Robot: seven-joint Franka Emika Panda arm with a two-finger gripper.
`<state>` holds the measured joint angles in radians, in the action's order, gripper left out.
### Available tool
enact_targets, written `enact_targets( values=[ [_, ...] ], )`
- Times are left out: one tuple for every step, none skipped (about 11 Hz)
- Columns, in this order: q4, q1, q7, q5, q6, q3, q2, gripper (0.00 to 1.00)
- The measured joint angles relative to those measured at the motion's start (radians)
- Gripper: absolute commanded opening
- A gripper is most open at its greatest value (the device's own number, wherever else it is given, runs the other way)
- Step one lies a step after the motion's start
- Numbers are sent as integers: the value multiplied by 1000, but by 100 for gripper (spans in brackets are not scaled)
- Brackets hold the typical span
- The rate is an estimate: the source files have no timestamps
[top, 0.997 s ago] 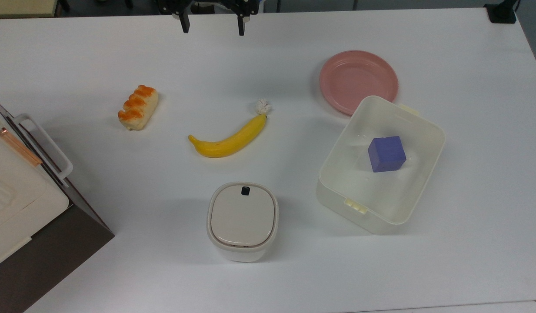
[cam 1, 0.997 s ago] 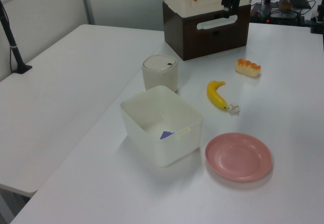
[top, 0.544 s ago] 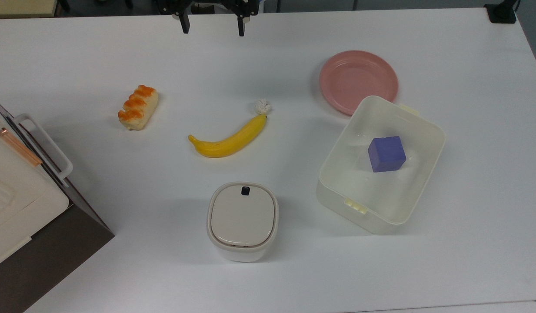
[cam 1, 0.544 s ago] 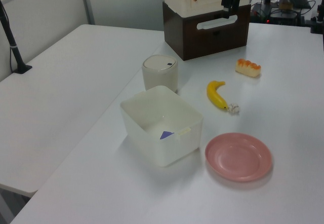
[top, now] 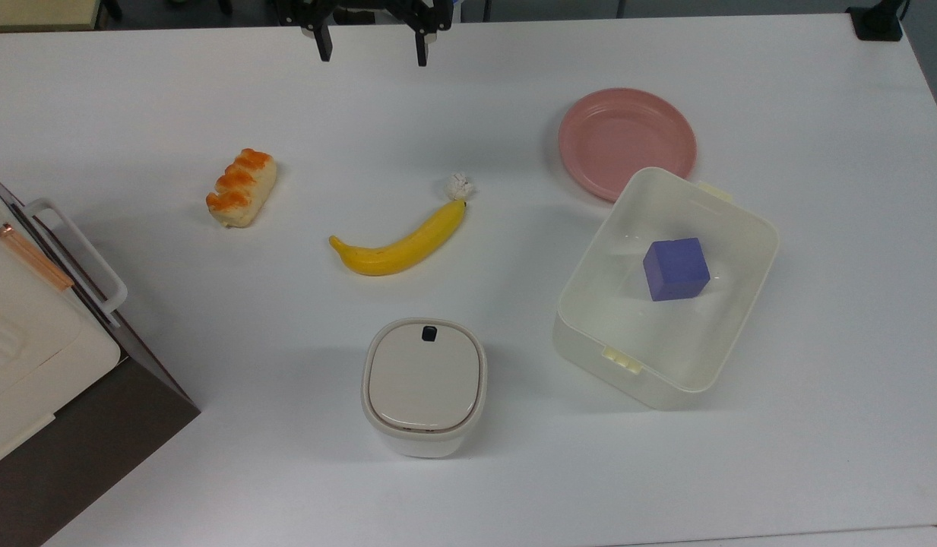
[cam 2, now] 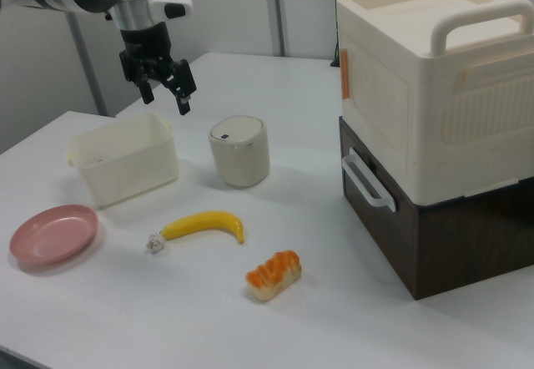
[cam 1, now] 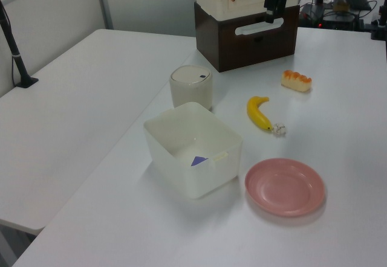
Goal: Open the trash can
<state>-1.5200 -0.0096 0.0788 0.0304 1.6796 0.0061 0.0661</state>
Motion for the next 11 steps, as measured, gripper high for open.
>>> enact_targets(
  values=[
    [-1, 0, 0, 0, 0, 0, 6, 100],
    [-1, 0, 0, 0, 0, 0, 13, 100],
    [-1, -1, 0, 0, 0, 0, 18, 100],
    [-3, -1, 0, 0, 0, 0, 23, 100],
    [-9, -1, -1, 0, 0, 0, 30, 97],
    [-18, -1, -3, 0, 0, 0, 40, 89],
    [-27, -1, -12, 0, 0, 0, 50, 77],
    [-35, -1, -21, 0, 0, 0, 59, 57],
    [-39, -2, -40, 0, 0, 0, 64, 45],
    [-40, -3, -68, -1, 0, 0, 68, 30],
    [-40, -5, -83, -1, 2, -1, 71, 25]
  ],
)
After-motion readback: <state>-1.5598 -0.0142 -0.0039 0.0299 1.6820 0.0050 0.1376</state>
